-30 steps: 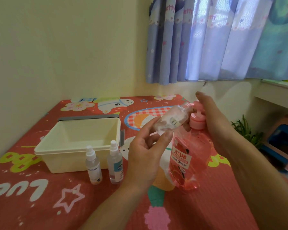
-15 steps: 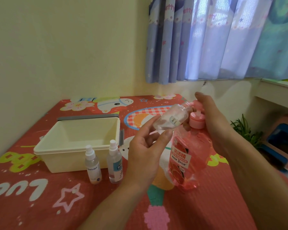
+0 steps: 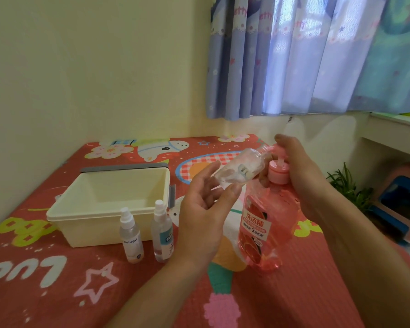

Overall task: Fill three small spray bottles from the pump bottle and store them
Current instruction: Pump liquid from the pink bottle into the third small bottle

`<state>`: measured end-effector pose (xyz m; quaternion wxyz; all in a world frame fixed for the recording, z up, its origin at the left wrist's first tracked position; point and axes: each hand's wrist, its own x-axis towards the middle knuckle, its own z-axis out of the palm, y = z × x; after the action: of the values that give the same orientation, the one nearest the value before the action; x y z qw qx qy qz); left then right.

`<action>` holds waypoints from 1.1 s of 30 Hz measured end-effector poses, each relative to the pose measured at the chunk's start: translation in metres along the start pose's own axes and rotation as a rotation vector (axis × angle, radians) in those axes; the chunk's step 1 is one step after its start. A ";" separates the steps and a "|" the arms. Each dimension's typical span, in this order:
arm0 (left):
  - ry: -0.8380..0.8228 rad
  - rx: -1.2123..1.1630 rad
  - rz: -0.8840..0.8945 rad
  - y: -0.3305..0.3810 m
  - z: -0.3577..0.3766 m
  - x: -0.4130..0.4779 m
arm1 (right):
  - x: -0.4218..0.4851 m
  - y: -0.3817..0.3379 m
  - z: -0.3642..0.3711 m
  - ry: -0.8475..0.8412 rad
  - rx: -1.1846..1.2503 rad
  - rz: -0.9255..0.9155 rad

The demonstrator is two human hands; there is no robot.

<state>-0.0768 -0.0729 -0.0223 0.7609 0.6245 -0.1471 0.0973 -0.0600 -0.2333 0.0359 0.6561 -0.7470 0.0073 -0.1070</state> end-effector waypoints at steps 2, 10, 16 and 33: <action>0.002 -0.017 0.006 0.002 0.000 0.000 | 0.002 0.000 0.001 0.011 -0.015 -0.002; -0.014 -0.078 0.032 0.011 0.001 0.001 | 0.003 0.001 -0.001 -0.016 0.008 0.007; -0.012 -0.099 0.021 0.012 0.001 0.002 | 0.003 0.001 0.000 0.004 0.010 -0.006; -0.005 -0.134 0.001 0.011 0.002 0.001 | 0.006 0.002 -0.002 -0.006 -0.010 0.009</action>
<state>-0.0794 -0.0723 -0.0113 0.8004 0.5725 -0.1556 0.0862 -0.0542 -0.2362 0.0348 0.6527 -0.7507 0.0090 -0.1017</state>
